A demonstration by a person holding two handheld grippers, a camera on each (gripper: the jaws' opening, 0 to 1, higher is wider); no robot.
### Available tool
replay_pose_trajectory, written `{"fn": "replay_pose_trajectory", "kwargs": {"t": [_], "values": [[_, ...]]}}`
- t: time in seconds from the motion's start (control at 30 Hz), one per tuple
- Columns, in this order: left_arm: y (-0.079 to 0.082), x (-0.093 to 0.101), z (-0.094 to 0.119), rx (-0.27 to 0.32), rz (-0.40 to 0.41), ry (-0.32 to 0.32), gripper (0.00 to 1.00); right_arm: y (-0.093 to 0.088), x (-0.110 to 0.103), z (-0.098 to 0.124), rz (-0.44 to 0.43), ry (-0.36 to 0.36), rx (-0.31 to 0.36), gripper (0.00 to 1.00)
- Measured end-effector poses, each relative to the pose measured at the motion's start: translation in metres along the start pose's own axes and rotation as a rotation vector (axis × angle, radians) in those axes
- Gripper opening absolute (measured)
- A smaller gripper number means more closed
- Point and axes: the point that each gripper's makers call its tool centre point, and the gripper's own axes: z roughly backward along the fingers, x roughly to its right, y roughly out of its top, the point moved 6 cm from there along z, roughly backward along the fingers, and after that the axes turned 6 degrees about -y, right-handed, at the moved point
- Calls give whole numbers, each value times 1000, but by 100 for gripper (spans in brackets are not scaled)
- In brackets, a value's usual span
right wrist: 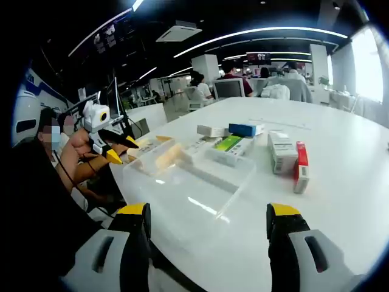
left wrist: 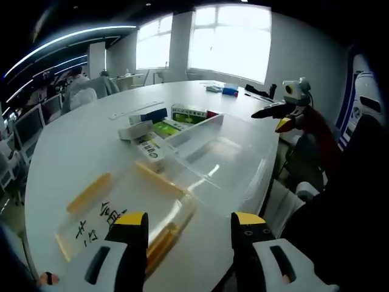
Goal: Arrange the small medicine boxes into an aligned row inside the storage area until every box is upright, visible, and separated from the surrounding clutter.
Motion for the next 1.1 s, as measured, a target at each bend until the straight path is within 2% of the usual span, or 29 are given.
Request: {"fn": "replay_pose_trajectory", "kwargs": {"t": [0.63, 1.0, 1.1], "values": [[0, -1, 1, -6, -4, 3, 55, -2, -5, -3, -6, 20, 0, 76], [1, 2, -2, -12, -17, -5, 55, -3, -1, -1, 0, 7, -8, 76], [1, 0, -1, -11, -15, 2, 55, 0, 1, -1, -15, 1, 7, 76]]}}
